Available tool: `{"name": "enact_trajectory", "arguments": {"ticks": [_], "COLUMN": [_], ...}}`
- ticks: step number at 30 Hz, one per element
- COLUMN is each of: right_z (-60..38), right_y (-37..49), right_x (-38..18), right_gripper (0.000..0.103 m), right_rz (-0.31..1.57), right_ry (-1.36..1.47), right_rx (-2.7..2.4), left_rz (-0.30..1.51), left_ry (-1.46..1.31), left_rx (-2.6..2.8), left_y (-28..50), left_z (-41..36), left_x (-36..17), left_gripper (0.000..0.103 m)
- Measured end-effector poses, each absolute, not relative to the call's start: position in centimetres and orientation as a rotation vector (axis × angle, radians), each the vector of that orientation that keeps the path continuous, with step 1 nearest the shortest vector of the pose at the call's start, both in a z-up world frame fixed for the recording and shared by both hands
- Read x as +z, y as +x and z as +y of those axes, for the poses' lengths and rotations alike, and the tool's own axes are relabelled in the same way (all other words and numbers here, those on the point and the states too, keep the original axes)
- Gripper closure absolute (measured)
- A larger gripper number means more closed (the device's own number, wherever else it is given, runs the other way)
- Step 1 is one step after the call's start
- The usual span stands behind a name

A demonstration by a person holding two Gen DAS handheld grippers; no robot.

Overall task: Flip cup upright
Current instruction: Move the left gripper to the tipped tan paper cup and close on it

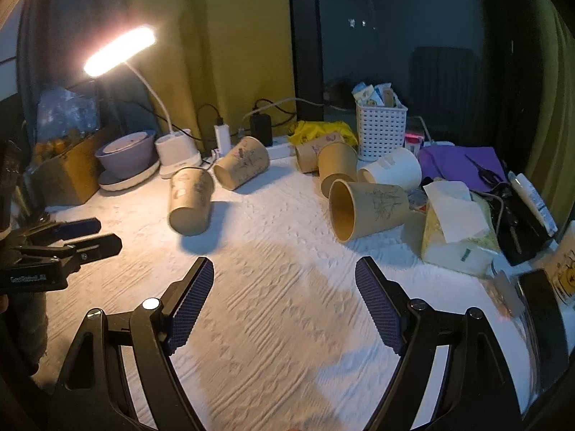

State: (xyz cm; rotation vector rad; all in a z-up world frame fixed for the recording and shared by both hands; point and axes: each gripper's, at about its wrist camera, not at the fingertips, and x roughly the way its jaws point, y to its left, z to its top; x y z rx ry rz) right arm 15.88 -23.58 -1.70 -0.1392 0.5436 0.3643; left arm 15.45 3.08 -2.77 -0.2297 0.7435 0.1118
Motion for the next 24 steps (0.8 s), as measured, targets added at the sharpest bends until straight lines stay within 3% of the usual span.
{"name": "enact_trajectory", "arguments": {"ticks": [24], "right_z": [-22.8], "right_y": [27.4], "right_x": [-1.8], "right_gripper": [0.019], "right_rz": [0.612], "right_ry": [-0.126], "right_rx": [0.390], "left_rz": [0.920], "left_ry": [-0.428], "left_rx": [0.161], "left_y": [27.9], "left_z": [7.1], "left_x": [-6.5], "left_gripper": [0.025]}}
